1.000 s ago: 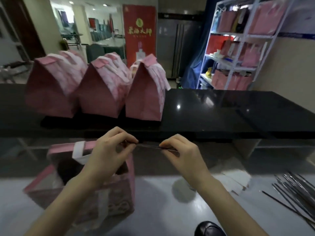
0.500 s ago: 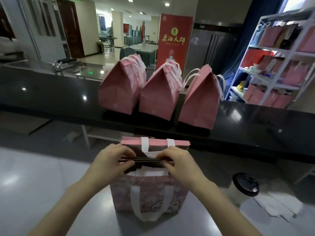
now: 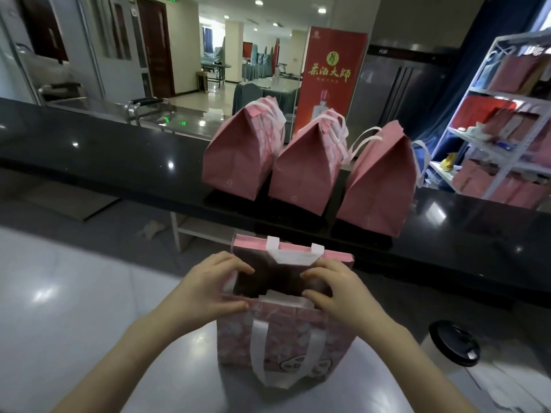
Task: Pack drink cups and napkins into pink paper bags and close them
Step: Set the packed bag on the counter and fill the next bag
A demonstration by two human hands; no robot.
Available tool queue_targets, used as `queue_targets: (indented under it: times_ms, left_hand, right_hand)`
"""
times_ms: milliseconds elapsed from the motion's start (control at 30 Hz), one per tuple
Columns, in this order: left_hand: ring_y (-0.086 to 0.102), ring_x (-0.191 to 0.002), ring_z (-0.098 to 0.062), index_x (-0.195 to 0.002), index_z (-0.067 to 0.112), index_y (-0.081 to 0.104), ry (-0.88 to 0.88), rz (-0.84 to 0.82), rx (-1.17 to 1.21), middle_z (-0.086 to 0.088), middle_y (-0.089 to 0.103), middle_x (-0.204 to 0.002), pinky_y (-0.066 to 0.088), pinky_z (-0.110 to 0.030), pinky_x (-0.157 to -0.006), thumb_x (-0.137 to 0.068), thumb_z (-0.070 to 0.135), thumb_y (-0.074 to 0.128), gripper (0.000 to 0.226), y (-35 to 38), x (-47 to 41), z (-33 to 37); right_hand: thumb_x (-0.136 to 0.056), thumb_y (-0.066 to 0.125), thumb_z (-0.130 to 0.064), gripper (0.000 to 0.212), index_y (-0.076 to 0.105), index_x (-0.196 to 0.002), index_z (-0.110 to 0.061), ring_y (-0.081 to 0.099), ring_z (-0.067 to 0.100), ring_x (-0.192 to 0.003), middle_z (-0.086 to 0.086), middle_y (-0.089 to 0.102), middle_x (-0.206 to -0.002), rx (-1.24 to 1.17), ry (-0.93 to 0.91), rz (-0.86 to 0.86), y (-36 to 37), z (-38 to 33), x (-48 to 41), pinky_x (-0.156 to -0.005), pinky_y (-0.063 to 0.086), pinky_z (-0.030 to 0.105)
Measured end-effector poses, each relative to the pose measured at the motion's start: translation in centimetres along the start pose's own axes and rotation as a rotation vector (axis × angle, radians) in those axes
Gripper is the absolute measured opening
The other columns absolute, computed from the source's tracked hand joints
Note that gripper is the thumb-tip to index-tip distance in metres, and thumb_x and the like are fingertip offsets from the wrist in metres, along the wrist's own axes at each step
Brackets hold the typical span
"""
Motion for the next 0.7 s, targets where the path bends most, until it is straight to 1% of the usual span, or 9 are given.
queue_targets:
  times_ms: [100, 167, 200, 300, 400, 500, 567, 633, 700]
  left_hand:
    - [0.048, -0.111, 0.005, -0.117, 0.037, 0.059, 0.001, 0.063, 0.016, 0.024, 0.045, -0.119, 0.046, -0.012, -0.089, -0.069, 0.031, 0.085, 0.055, -0.4, -0.5, 0.1]
    - [0.044, -0.115, 0.005, -0.124, 0.034, 0.056, -0.015, 0.075, 0.026, 0.021, 0.041, -0.126, 0.044, -0.01, -0.089, -0.067, 0.029, 0.087, 0.065, -0.6, -1.2, -0.2]
    - [0.042, -0.117, 0.007, -0.127, 0.036, 0.053, -0.03, 0.078, 0.031, 0.02, 0.038, -0.128, 0.043, -0.008, -0.089, -0.066, 0.029, 0.087, 0.07, -0.6, -1.6, -0.4]
    - [0.042, -0.115, 0.01, -0.132, 0.038, 0.048, -0.087, 0.081, 0.061, 0.02, 0.036, -0.127, 0.044, -0.012, -0.091, -0.065, 0.03, 0.088, 0.079, -0.3, -2.9, -1.1]
    - [0.05, -0.108, 0.004, -0.129, 0.041, 0.049, -0.115, 0.11, 0.098, 0.021, 0.041, -0.124, 0.048, -0.018, -0.09, -0.063, 0.029, 0.088, 0.078, -0.1, -3.9, -1.7]
    - [0.051, -0.102, 0.005, -0.129, 0.047, 0.046, -0.119, 0.128, 0.089, 0.027, 0.04, -0.121, 0.049, -0.012, -0.083, -0.064, 0.033, 0.086, 0.078, 0.1, -4.6, -2.1]
    - [0.052, -0.1, 0.006, -0.127, 0.053, 0.043, -0.107, 0.126, 0.105, 0.032, 0.037, -0.121, 0.049, -0.009, -0.077, -0.063, 0.035, 0.087, 0.08, 0.2, -5.0, -2.2]
    - [0.054, -0.097, 0.006, -0.126, 0.058, 0.041, -0.107, 0.118, 0.138, 0.035, 0.035, -0.122, 0.05, -0.009, -0.074, -0.061, 0.035, 0.088, 0.084, 0.3, -5.2, -2.4]
    - [0.057, -0.089, 0.004, -0.127, 0.062, 0.037, -0.122, 0.1, 0.145, 0.037, 0.034, -0.121, 0.052, -0.011, -0.07, -0.06, 0.035, 0.089, 0.089, 0.5, -5.5, -2.7]
  right_hand:
    - [-0.087, 0.068, -0.03, 0.032, 0.067, -0.118, -0.02, 0.04, 0.011, -0.124, -0.007, 0.05, -0.134, 0.083, -0.07, 0.073, -1.1, 0.4, -0.5, -0.105, 0.034, 0.025]
    - [-0.088, 0.067, -0.031, 0.033, 0.067, -0.119, -0.019, 0.035, 0.018, -0.132, -0.002, 0.046, -0.143, 0.153, -0.086, 0.088, -1.6, 0.8, -1.1, -0.111, 0.032, 0.035]
    - [-0.088, 0.066, -0.031, 0.034, 0.066, -0.12, -0.02, 0.034, 0.02, -0.133, 0.0, 0.044, -0.145, 0.184, -0.082, 0.076, -1.6, 1.0, -1.6, -0.112, 0.032, 0.037]
    - [-0.09, 0.062, -0.033, 0.039, 0.059, -0.128, -0.025, 0.036, 0.024, -0.13, 0.001, 0.046, -0.139, 0.232, -0.041, -0.014, -1.2, 1.6, -3.1, -0.107, 0.032, 0.035]
    - [-0.09, 0.059, -0.034, 0.043, 0.05, -0.133, -0.029, 0.044, 0.022, -0.121, -0.004, 0.051, -0.126, 0.231, -0.031, -0.036, -0.7, 1.8, -4.4, -0.099, 0.038, 0.036]
    - [-0.089, 0.06, -0.029, 0.04, 0.052, -0.128, -0.031, 0.049, 0.022, -0.113, -0.005, 0.055, -0.122, 0.225, -0.028, 0.006, -0.7, 2.0, -5.4, -0.093, 0.042, 0.039]
    - [-0.087, 0.061, -0.024, 0.037, 0.054, -0.123, -0.029, 0.051, 0.022, -0.109, -0.006, 0.056, -0.121, 0.225, -0.03, 0.031, -0.6, 2.0, -6.0, -0.09, 0.041, 0.036]
    - [-0.086, 0.061, -0.019, 0.033, 0.055, -0.117, -0.026, 0.053, 0.022, -0.104, -0.004, 0.058, -0.118, 0.215, -0.036, 0.063, -0.6, 2.0, -6.8, -0.082, 0.038, 0.033]
    - [-0.087, 0.062, -0.02, 0.032, 0.053, -0.117, -0.025, 0.055, 0.022, -0.102, -0.003, 0.06, -0.116, 0.193, -0.022, 0.078, -0.5, 2.0, -7.6, -0.079, 0.041, 0.032]
Point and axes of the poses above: each hand's wrist, its own x-axis away from the middle knuckle, its own y-axis out of the palm, z = x × y, the point moved 6 cm from there along -x, towards the middle knuckle
